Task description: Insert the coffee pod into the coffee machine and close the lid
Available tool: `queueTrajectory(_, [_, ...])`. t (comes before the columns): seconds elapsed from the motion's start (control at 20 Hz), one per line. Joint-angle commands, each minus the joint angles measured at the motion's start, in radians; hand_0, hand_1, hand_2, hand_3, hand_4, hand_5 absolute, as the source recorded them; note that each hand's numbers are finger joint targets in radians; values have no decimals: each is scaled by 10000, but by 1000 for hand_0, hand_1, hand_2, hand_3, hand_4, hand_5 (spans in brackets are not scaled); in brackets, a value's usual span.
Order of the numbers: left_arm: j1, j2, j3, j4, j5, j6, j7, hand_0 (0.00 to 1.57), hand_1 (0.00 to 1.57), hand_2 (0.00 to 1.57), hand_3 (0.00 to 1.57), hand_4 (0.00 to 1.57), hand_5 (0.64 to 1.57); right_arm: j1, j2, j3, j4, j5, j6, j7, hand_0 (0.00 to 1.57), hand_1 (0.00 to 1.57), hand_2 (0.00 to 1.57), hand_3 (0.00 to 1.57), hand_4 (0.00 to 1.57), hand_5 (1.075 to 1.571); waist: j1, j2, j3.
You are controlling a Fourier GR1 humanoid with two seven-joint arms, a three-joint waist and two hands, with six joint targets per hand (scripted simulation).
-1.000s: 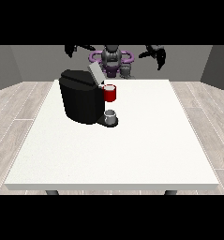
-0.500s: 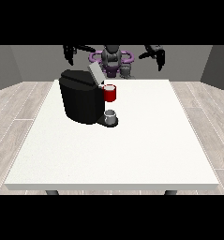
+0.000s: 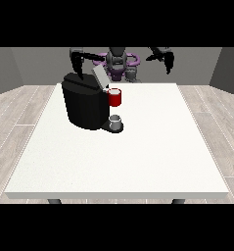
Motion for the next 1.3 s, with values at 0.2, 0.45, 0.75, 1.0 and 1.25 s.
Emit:
queueTrajectory(0.2, [620, 86, -174, -1267, 289, 252, 364, 0, 0, 0, 0, 381, 1571, -1170, 148, 347, 605, 156, -201, 159, 0, 0, 0, 0, 0, 1571, -134, 634, 0])
queueTrajectory(0.45, [922, 408, -35, -1703, 292, 552, 331, 0, 0, 0, 0, 316, 1571, -986, 95, 648, 691, 179, 450, -262, 0, 0, 0, 0, 0, 1571, -467, 735, 0])
queueTrajectory(0.75, [1016, 550, -213, -1780, 208, 480, 153, 0, 0, 0, 0, 361, 1571, -1872, 276, 690, 1012, 420, -67, -255, 0, 0, 0, 0, 129, 1571, -143, 1200, 0])
queueTrajectory(1.0, [1131, 591, -272, -2008, 380, 381, 391, 0, 0, 0, 0, 358, 1571, -2307, -95, 855, 1123, 672, 211, -254, 0, 0, 0, 0, 214, 1571, -62, 1136, 0])
queueTrajectory(1.25, [723, 770, -192, -1539, 289, 415, 448, 0, 0, 0, 0, 385, 1571, -2893, 651, 1450, 795, 1132, -428, 128, 0, 0, 0, 0, 103, 1571, -77, 1213, -2])
